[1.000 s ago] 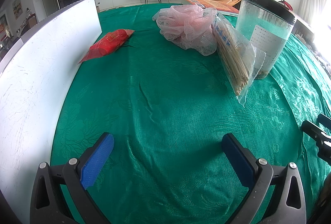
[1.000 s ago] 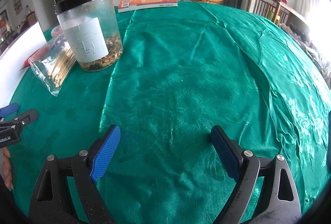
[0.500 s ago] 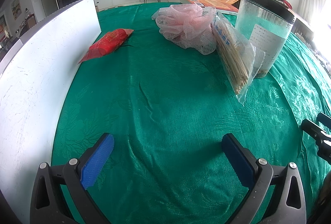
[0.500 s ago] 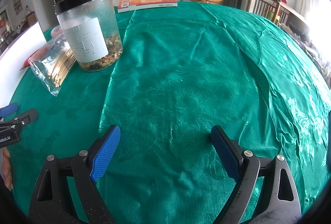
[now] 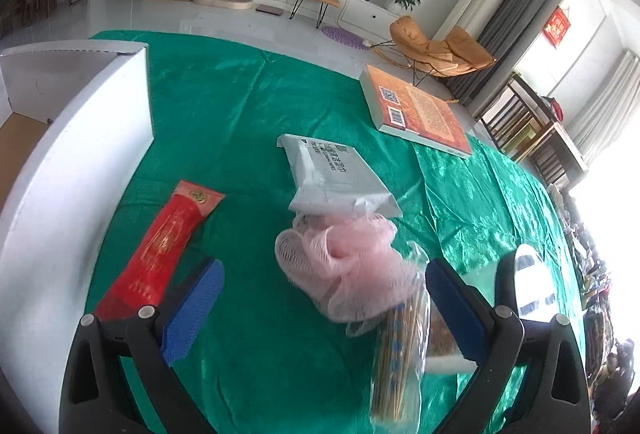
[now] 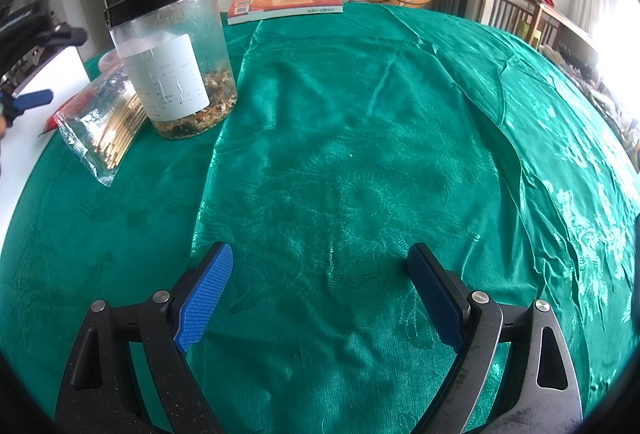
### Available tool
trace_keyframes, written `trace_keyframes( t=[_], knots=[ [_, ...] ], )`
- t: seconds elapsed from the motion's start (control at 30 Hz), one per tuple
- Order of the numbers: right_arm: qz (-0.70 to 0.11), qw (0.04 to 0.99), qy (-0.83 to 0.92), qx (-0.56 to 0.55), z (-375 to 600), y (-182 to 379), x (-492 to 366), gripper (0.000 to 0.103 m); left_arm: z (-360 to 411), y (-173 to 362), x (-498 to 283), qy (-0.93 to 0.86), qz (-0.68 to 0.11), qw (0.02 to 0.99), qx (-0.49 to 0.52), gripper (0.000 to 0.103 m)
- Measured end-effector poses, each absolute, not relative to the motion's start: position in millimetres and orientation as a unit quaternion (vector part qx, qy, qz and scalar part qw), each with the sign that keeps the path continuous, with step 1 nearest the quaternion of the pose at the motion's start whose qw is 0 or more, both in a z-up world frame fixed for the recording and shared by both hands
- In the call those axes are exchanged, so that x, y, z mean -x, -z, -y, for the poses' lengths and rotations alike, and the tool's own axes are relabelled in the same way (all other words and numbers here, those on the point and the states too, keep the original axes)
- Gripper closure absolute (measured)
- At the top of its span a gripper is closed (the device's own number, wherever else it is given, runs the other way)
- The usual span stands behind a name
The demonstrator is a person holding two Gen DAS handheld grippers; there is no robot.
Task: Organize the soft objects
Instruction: 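Grasp the pink mesh pouf with the left tool while the right tool grasps the cotton swab bag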
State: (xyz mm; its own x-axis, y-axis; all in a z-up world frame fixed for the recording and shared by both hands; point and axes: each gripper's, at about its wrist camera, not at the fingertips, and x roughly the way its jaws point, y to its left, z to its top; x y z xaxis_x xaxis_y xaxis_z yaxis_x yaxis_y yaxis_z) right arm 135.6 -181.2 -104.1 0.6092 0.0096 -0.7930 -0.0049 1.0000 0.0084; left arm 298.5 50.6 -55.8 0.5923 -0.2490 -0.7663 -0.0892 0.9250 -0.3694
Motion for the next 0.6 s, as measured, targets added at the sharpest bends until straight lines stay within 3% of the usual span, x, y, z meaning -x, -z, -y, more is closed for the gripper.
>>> trace_keyframes(
  t=[0.07, 0.1, 0.17, 0.2, 0.23, 0.33, 0.5, 0.6],
  knots=[
    [-0.442, 0.897, -0.004, -0.003, 181, 104, -136, 0.012, -47, 72, -317, 0.047, -0.474, 0.855, 0.204, 0.009],
    [-0.442, 0.897, -0.004, -0.003, 181, 104, -136, 0.012, -46, 79, -323, 0.047, -0.485, 0.847, 0.213, 0.018],
    [-0.442, 0.897, -0.004, -0.003, 181, 104, -136, 0.012, -46, 93, -330, 0.053, -0.503, 0.830, 0.234, 0.049],
    [-0.442, 0.897, -0.004, -0.003, 181, 104, -136, 0.012, -45, 96, -329, 0.063, -0.505, 0.825, 0.245, 0.071],
    [-0.442, 0.897, -0.004, -0.003, 181, 104, -136, 0.012, -47, 95, -326, 0.069, -0.498, 0.827, 0.253, 0.078],
    [-0.442, 0.897, -0.004, -0.003, 181, 104, -135, 0.012, -55, 76, -297, 0.067, -0.468, 0.845, 0.251, 0.087],
    [-0.405, 0.899, -0.126, -0.111, 169, 82, -129, 0.012, -67, 51, -207, 0.068, -0.451, 0.862, 0.222, 0.087],
    [-0.388, 0.895, -0.204, -0.086, 116, 64, -145, 0.012, -73, 53, -159, 0.052, -0.456, 0.865, 0.203, 0.087]
  ],
)
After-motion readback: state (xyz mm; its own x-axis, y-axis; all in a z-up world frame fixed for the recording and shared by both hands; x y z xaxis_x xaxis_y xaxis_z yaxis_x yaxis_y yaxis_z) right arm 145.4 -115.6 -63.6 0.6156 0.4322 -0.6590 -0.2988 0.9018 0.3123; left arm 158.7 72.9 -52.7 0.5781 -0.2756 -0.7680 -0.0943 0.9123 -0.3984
